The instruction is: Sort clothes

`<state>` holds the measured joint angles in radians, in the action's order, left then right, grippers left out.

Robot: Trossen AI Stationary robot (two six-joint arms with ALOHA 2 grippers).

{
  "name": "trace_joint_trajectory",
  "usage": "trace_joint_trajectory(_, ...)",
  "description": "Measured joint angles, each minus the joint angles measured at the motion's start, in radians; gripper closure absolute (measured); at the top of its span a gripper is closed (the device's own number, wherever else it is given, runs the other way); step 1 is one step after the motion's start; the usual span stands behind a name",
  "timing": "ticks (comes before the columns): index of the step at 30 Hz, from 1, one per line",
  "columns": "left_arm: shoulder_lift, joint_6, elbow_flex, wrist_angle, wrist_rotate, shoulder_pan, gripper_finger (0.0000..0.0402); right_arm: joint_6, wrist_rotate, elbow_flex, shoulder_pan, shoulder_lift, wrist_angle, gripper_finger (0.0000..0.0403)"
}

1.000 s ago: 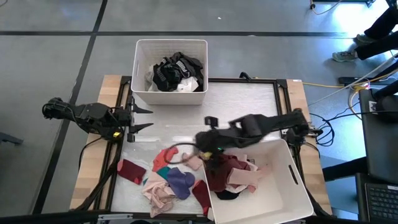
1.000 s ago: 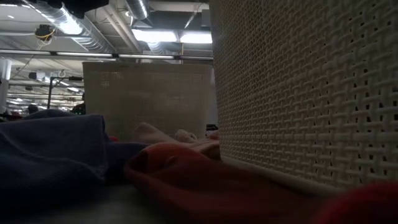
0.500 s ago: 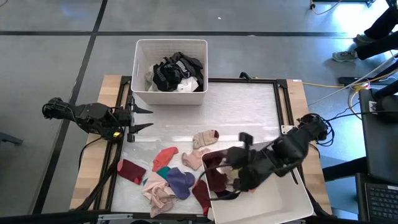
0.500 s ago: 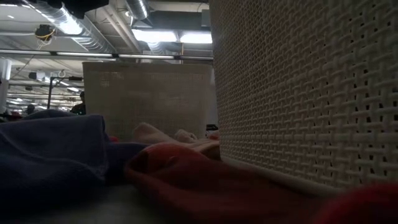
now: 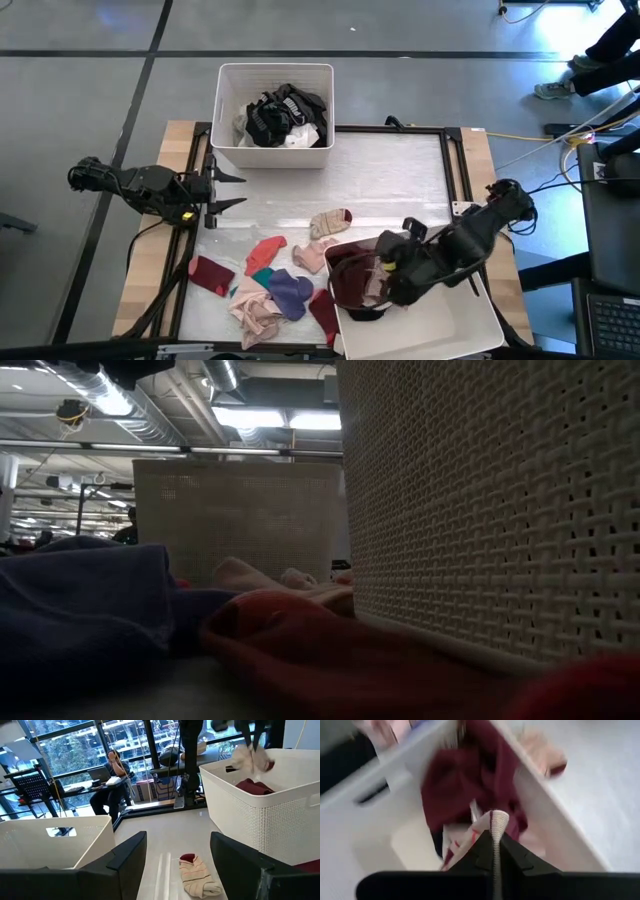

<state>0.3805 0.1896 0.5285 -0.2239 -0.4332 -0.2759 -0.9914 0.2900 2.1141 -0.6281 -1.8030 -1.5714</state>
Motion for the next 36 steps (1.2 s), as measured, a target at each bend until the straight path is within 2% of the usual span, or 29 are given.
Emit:
trace_joint_trajectory(7,0.000,-0.002,0.000,0.003,0.000,0.000,0.0192,0.016,-0.305,-0.143,0.095,0.001,0.002,0.0388)
trace_joint_trajectory(9,0.000,0.000,0.000,0.004,0.000,0.000,0.0192,-0.031,-0.335,-0.165,0.109,0.001,0.001,0.0388)
trace_joint_trajectory(14,0.001,-0.002,0.000,0.002,0.000,0.000,0.0192,-0.090,-0.313,-0.210,0.111,0.002,0.001,0.0386)
trace_joint_trajectory(16,0.001,-0.002,0.000,-0.001,0.000,0.000,0.0192,-0.109,-0.308,-0.217,0.116,0.002,0.000,0.0373)
trace_joint_trajectory(21,0.001,-0.003,0.000,-0.001,0.000,0.000,0.0192,-0.132,-0.313,-0.217,0.133,0.002,0.000,0.0298)
trace_joint_trajectory(24,0.001,-0.003,0.000,-0.001,0.000,0.000,0.0192,-0.129,-0.363,-0.198,0.144,0.002,0.001,0.0250)
trace_joint_trajectory(28,0.001,-0.003,0.000,-0.001,0.000,0.000,0.0192,-0.129,-0.395,-0.151,0.170,0.002,0.004,0.0209)
trace_joint_trajectory(32,0.001,-0.003,0.000,-0.001,0.000,0.000,0.0192,-0.096,-0.346,-0.087,0.213,0.002,0.010,0.0191)
trace_joint_trajectory(36,0.001,0.001,0.000,-0.001,0.000,0.000,0.0192,0.033,-0.218,-0.053,0.263,0.002,0.086,0.0191)
